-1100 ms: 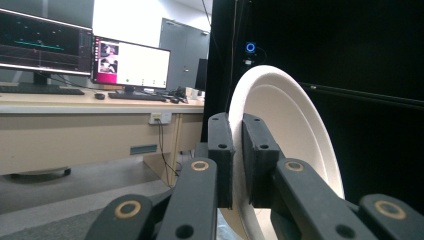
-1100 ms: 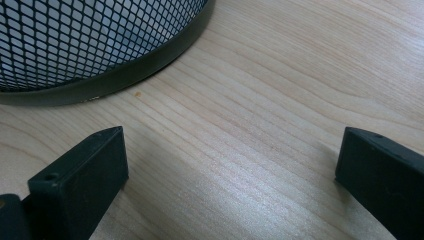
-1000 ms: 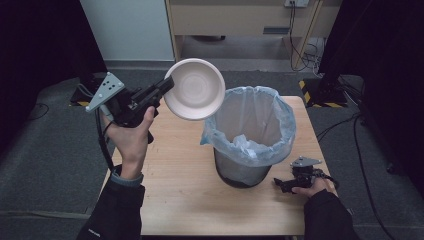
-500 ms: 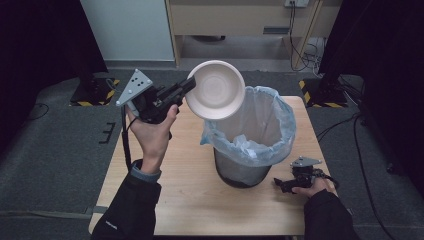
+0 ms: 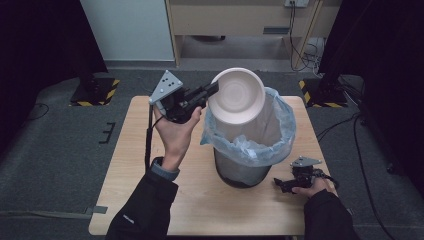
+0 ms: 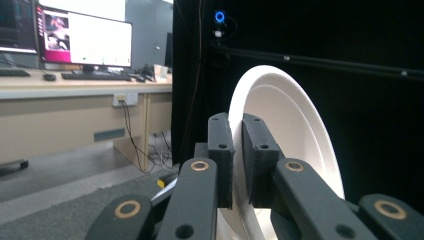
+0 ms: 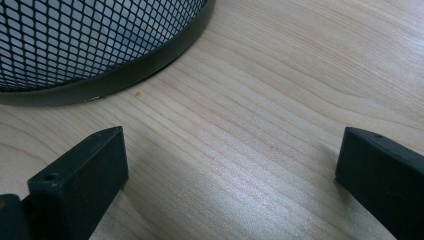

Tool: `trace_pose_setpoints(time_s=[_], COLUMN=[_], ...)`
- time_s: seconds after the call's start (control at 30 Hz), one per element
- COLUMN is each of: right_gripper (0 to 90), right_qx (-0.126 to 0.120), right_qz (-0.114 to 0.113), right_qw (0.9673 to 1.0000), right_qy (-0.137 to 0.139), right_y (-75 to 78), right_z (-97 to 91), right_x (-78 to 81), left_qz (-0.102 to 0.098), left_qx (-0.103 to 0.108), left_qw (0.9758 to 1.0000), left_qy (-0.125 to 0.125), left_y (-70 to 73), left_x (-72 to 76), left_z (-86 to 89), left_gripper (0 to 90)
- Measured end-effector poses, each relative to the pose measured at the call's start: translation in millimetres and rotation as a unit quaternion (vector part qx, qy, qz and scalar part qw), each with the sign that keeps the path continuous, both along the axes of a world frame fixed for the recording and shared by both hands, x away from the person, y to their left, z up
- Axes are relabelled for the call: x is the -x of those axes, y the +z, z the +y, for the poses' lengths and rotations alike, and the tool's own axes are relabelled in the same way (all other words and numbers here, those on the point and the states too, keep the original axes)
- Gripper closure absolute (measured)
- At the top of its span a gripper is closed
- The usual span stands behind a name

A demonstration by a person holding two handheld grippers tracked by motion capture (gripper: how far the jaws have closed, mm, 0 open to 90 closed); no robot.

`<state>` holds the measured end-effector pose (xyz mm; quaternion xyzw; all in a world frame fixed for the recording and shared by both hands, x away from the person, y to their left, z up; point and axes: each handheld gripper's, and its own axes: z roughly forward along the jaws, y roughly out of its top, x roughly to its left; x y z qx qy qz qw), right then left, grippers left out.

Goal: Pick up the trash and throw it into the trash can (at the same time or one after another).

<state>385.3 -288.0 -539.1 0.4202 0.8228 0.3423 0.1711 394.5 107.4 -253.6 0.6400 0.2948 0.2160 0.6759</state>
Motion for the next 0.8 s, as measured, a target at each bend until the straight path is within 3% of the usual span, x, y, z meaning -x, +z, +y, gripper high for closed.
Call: trace_pose_setpoints(time_s=[0.27, 0.43, 0.47, 0.57, 0.63, 0.8], right_gripper=[0.5, 0.4, 0.4, 0.5, 0.4, 0.4], right_qx=[0.000, 0.000, 0.000, 0.000, 0.000, 0.000], right_qz=[0.000, 0.000, 0.000, 0.000, 0.000, 0.000], right_qw=[1.0000, 1.0000, 1.0000, 1.0000, 1.0000, 1.0000], right_qy=[0.000, -0.001, 0.000, 0.000, 0.000, -0.001], right_y=[0.0, 0.0, 0.0, 0.0, 0.0, 0.0], right_z=[0.1, 0.2, 0.2, 0.2, 0.2, 0.2], right_x=[0.1, 0.1, 0.1, 0.1, 0.1, 0.1], left_qz=[0.022, 0.029, 0.029, 0.025, 0.020, 0.025], left_qx=[-0.014, -0.020, -0.020, -0.015, -0.016, -0.026], left_qw=[0.9994, 0.9991, 0.9993, 0.9995, 0.9997, 0.9990], left_qy=[-0.025, -0.021, -0.017, -0.010, 0.000, 0.027], left_y=[-15.4, -25.3, -26.3, -27.1, -26.5, -29.5], left_x=[-9.9, -16.8, -16.7, -14.4, -11.1, 0.1], left_z=[-17.8, -21.2, -20.1, -12.8, -4.7, 24.0], left_gripper=[82.6, 69.0, 62.0, 56.1, 47.2, 37.4])
